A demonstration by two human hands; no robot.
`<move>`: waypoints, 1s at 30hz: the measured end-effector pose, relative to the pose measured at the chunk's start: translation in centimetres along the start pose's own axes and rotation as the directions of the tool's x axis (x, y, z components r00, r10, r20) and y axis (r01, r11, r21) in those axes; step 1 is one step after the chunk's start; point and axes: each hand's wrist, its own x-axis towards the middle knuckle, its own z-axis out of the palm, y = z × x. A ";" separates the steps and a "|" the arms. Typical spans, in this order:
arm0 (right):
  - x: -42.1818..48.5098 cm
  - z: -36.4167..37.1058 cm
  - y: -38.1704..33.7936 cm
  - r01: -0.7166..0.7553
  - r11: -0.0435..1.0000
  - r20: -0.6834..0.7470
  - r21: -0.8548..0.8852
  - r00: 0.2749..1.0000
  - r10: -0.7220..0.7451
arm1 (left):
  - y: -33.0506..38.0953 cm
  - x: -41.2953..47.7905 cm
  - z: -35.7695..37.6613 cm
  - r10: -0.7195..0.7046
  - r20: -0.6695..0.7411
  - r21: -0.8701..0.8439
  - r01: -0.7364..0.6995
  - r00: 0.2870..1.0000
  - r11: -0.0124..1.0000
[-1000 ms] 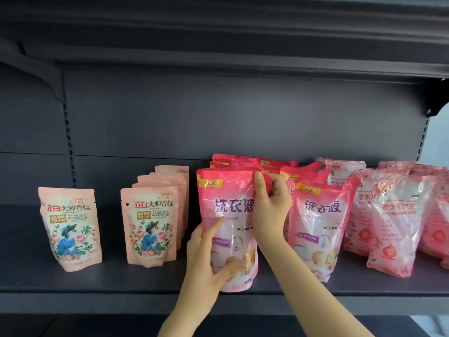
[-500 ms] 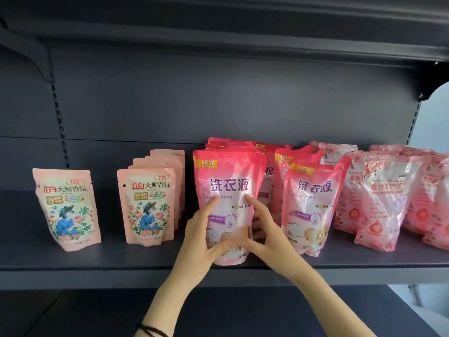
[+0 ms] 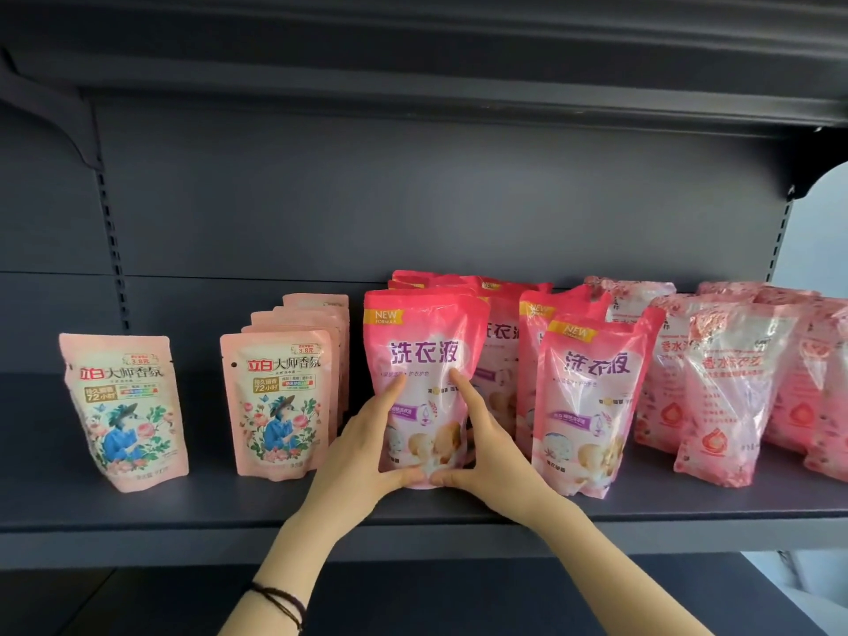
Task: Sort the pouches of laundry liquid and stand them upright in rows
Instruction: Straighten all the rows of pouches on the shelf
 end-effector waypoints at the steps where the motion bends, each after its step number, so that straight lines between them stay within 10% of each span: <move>1: 0.0 0.0 -0.1 -0.011 1.000 -0.014 -0.017 1.000 0.010 | -0.1 0.0 0.0 0.003 -0.016 0.000 -0.003 1.000 1.000; 8: 0.1 -3.6 -4.5 0.031 0.930 -0.284 -0.365 0.948 -0.143 | 1.8 1.5 -3.4 0.126 -0.246 0.049 -0.118 0.961 0.992; 12: 2.5 -8.1 -8.9 0.128 0.851 -0.164 -0.509 0.956 -0.242 | 5.0 5.2 -8.5 0.282 -0.248 0.279 -0.211 0.927 0.937; 24: 12.7 -22.4 -12.1 0.372 0.129 0.378 -0.919 0.925 0.032 | 12.1 23.3 -12.7 0.440 0.554 0.661 -0.695 0.706 0.282; 30: 16.5 -25.1 -6.3 0.521 0.204 0.548 -0.829 0.830 0.105 | 12.4 28.7 -6.8 0.307 0.682 0.553 -0.743 0.664 0.378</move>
